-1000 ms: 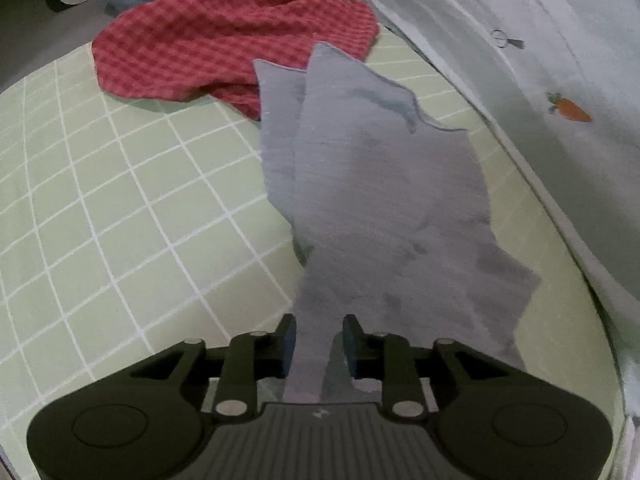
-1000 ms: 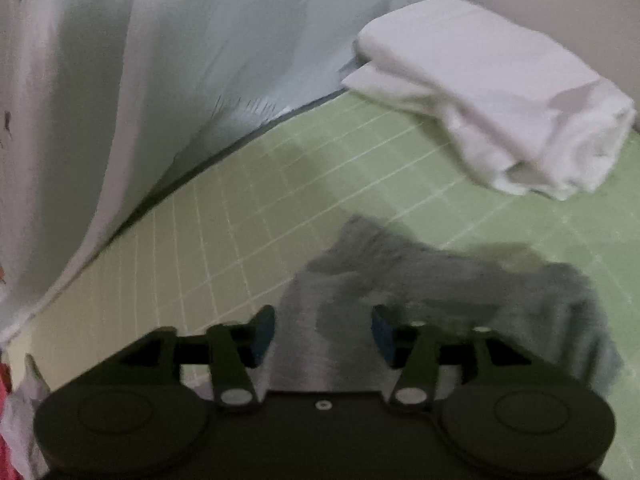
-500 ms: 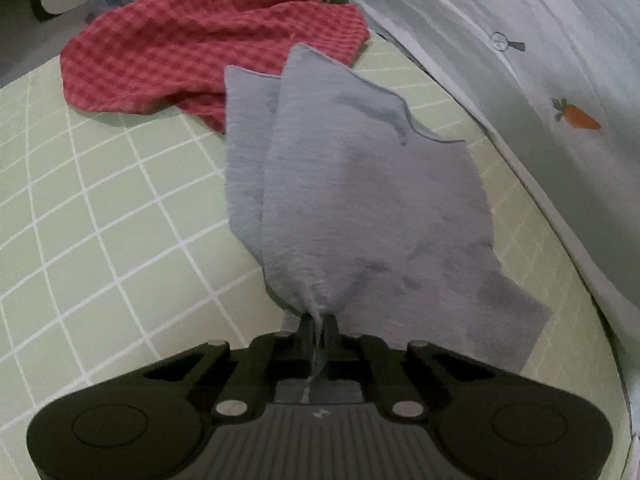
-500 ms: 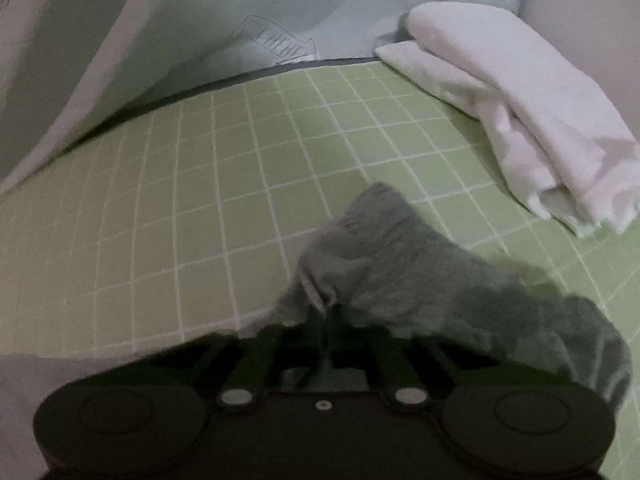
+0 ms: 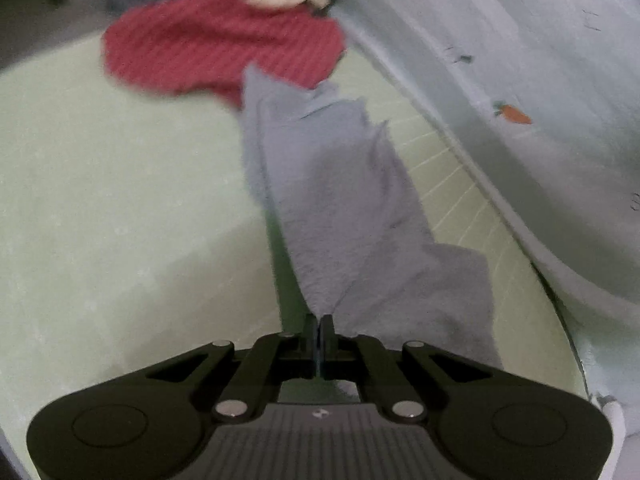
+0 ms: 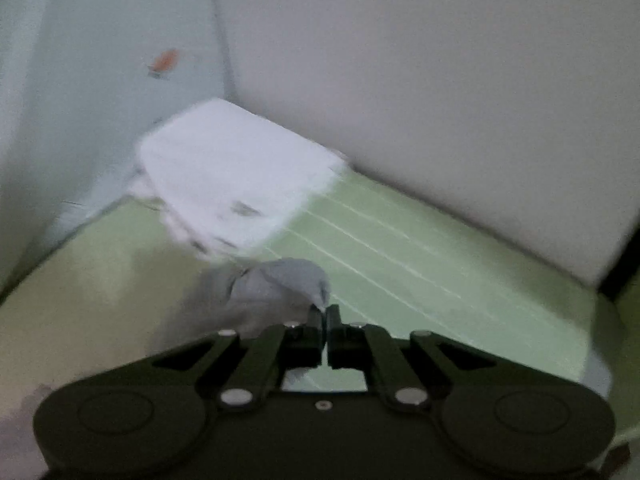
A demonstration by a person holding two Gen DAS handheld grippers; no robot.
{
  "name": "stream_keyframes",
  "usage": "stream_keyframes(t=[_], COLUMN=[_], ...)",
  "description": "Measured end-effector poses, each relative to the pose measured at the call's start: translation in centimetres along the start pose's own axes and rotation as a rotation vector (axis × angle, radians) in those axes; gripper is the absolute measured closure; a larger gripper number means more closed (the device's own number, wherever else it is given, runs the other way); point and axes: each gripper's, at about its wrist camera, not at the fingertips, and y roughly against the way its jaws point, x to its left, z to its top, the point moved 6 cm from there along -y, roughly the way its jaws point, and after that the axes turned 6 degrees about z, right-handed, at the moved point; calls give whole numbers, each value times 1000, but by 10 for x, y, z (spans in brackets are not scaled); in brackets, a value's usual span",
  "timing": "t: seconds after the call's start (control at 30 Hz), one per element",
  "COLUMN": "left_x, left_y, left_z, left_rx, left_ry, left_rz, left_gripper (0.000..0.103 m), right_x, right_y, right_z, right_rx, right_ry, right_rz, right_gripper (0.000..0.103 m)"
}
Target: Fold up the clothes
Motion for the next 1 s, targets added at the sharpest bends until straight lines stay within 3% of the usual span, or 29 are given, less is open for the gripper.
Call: stream_keyframes(t=[0.17,0.33,0.43,0.5,0.57,0.6,0.7,0.8,0.9,1.0], left_x=[19,17,13,10,7,6,3,-5,-34,-80], left_y=[-5,-12,-27,-39,-48,-50,-45,-25,-4,-1], left_z=[1,17,23,23,21,21,26,45,89,146], left_rx=[28,14,38,77,122,138,158,143,74,-10], left_ry=[136,143,127,117,111,113,146,186,169,131], left_rz=[-26,-41,-35,-26,-35,-43,-63,-113,-208,-282], left_gripper=[101,71,61,63,75,102,102,103,103,103], right_x=[-23,-10,-2,2,4,5,5,17,50,108], right_y=[-2,-5,-10,-10,-10,-9,-4,11,18,8], right_z=[-21,-16,-9,-6,-5,-5,-3,14,45,88], right_rx=[43,22,9,4,-1,-1,-4,-61,-103,-138], right_ry=[-114,-120,-141,-139,-138,-140,-140,-97,-57,-8], right_rz=[8,16,27,23,17,15,7,32,122,243], right_gripper=[101,101,101,101,101,101,101,101,101,101])
